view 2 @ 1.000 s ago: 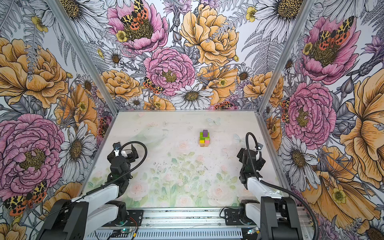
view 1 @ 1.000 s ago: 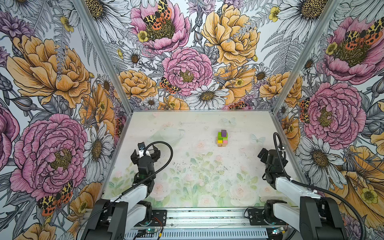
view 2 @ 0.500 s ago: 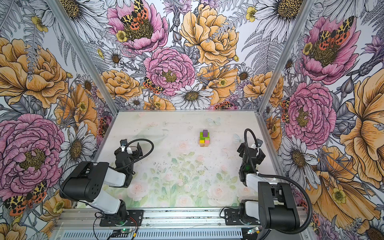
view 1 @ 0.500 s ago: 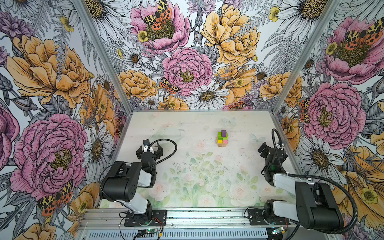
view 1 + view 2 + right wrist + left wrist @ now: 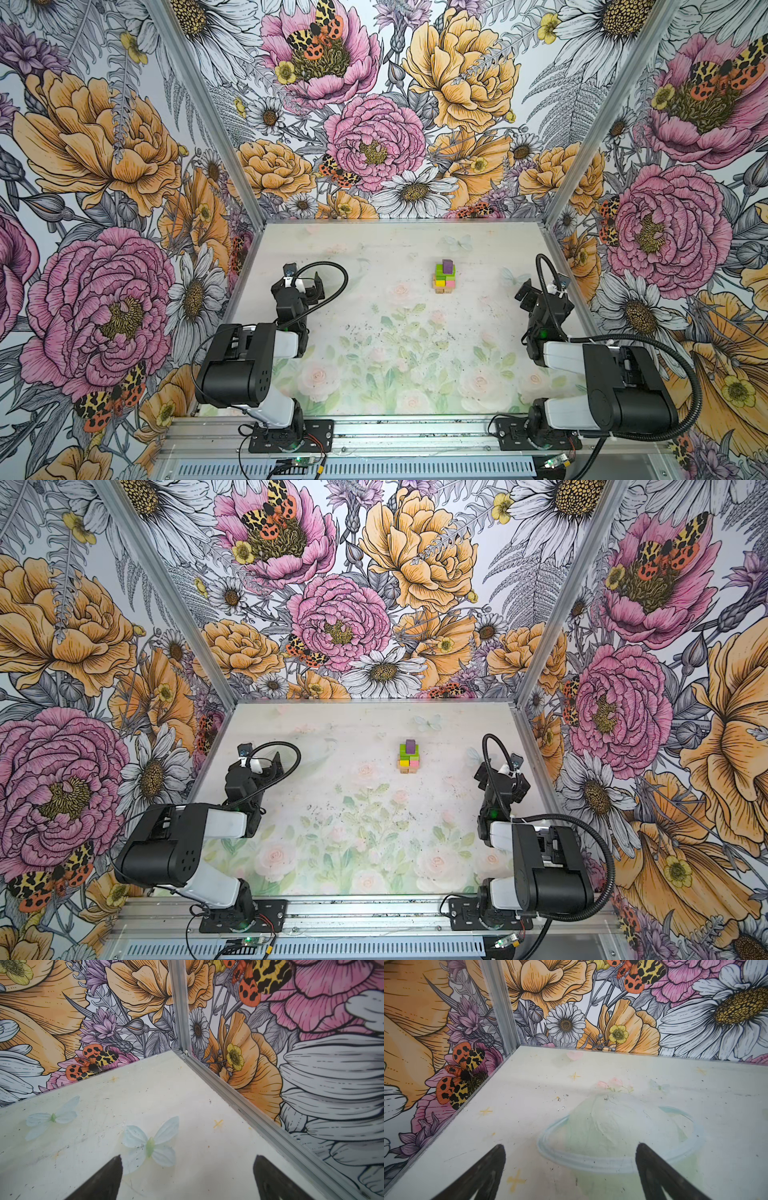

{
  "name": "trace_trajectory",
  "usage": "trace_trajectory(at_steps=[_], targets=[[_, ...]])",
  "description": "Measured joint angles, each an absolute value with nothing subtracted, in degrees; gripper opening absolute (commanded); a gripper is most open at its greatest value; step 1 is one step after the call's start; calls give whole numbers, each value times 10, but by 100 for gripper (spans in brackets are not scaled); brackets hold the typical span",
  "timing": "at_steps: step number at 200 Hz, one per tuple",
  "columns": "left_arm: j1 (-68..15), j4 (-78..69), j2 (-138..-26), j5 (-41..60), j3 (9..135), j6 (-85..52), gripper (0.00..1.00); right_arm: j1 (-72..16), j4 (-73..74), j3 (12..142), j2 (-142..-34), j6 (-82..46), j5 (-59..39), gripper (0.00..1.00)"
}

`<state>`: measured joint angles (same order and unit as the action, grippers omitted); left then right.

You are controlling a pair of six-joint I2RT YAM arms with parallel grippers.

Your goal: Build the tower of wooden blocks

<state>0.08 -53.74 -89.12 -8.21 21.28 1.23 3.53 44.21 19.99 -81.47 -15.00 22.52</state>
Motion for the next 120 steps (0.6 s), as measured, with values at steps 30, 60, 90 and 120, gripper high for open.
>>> trace_trajectory(at_steps=[30, 60, 90, 120], targets=[[1, -537, -891, -77, 213, 8, 99, -29, 376, 322, -885, -94, 237, 98], [1, -537, -891, -76, 213, 4, 99, -8, 443, 227, -849, -84, 192, 100], [1, -537, -891, -74, 213, 4, 99, 4, 495, 185, -877, -69, 156, 100], [1, -537, -891, -74, 213, 4, 99, 7, 503, 194, -879, -62, 106, 100]])
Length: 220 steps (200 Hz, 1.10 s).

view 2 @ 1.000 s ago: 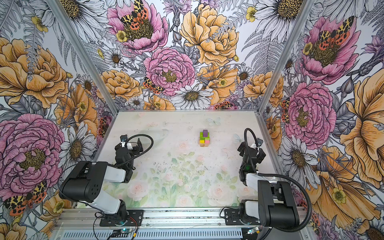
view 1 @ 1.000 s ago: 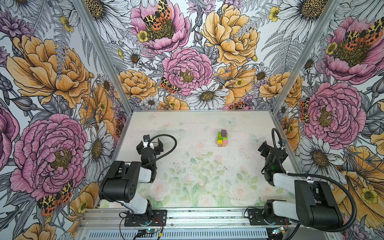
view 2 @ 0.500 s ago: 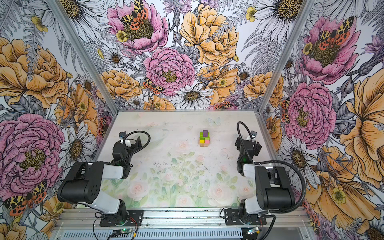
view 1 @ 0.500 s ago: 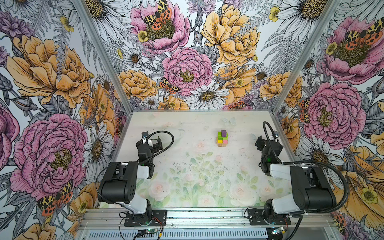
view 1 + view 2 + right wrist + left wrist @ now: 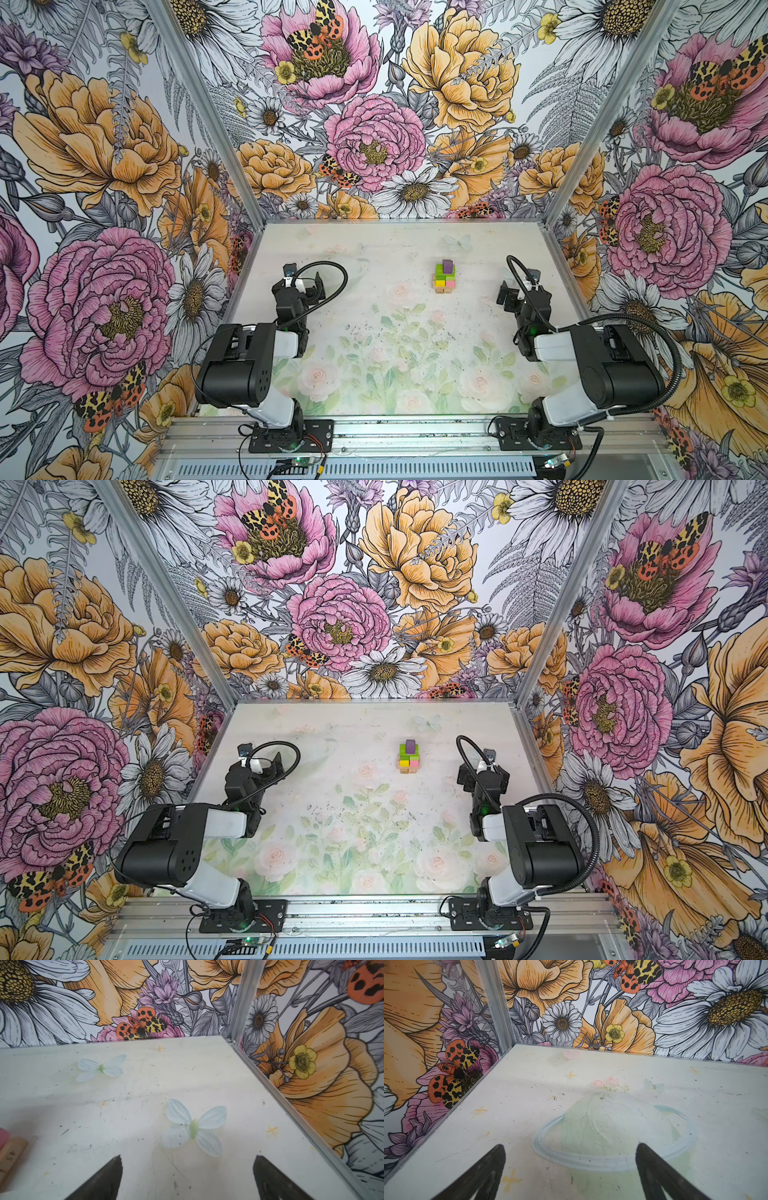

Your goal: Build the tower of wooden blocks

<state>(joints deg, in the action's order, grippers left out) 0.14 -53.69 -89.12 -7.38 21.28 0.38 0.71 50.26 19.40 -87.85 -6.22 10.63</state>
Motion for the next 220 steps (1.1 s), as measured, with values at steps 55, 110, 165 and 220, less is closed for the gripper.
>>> trace_trajectory(at_steps=[55, 110, 165, 220], targets=[[1, -537, -891, -71, 213, 4, 99, 15, 491, 222, -879, -59, 63, 100], [1, -537, -891, -72, 213, 4, 99, 14, 487, 222, -879, -50, 61, 100], [1, -537, -891, -72, 213, 4, 99, 14, 487, 222, -879, -50, 61, 100], [1, -537, -891, -72, 213, 4, 99, 14, 486, 222, -879, -50, 61, 100]])
